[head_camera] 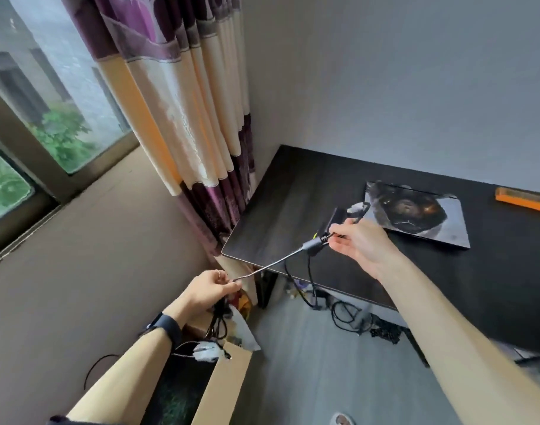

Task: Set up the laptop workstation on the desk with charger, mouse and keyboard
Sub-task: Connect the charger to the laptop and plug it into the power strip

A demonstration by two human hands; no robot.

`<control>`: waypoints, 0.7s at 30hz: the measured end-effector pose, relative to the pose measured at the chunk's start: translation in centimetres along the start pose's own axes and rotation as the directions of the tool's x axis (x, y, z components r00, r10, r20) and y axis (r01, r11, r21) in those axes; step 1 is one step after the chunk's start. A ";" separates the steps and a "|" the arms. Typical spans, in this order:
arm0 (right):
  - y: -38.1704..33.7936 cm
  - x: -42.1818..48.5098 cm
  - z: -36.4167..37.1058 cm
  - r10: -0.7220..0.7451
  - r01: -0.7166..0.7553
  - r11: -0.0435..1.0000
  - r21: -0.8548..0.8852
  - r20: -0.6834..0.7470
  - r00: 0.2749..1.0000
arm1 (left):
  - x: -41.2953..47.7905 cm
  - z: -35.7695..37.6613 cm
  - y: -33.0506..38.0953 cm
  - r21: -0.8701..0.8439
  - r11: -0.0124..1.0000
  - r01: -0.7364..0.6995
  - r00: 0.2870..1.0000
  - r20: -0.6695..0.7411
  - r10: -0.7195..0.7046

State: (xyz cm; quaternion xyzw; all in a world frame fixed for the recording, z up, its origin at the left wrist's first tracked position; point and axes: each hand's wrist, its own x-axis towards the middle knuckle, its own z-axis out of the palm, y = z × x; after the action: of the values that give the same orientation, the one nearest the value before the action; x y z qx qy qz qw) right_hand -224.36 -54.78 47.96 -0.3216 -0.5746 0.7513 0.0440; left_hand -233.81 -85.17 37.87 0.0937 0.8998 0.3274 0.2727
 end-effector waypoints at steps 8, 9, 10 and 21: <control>-0.7 -2.3 -11.8 -0.107 0.096 0.994 -0.052 -0.300 0.948 | 4.5 1.3 11.7 -0.106 0.942 -0.318 0.938 0.105 0.329; -1.1 -2.6 -13.6 -0.114 0.104 0.993 -0.046 -0.324 0.939 | 5.2 1.9 13.8 -0.130 0.929 -0.346 0.927 0.104 0.360; -1.6 -2.8 -15.5 -0.120 0.115 0.993 -0.035 -0.352 0.928 | 5.9 2.8 16.1 -0.145 0.917 -0.372 0.916 0.105 0.388; -6.4 0.0 -34.2 -0.096 0.119 0.993 0.002 -0.568 0.817 | 9.6 13.6 37.2 0.012 0.848 -0.530 0.839 0.150 0.523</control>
State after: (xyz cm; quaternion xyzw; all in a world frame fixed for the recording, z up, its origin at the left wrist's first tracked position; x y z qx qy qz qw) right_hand -208.03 -24.05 49.11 -0.4964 -0.5385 0.6287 0.2612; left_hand -234.64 -45.98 48.92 0.3672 0.8262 0.3584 0.2326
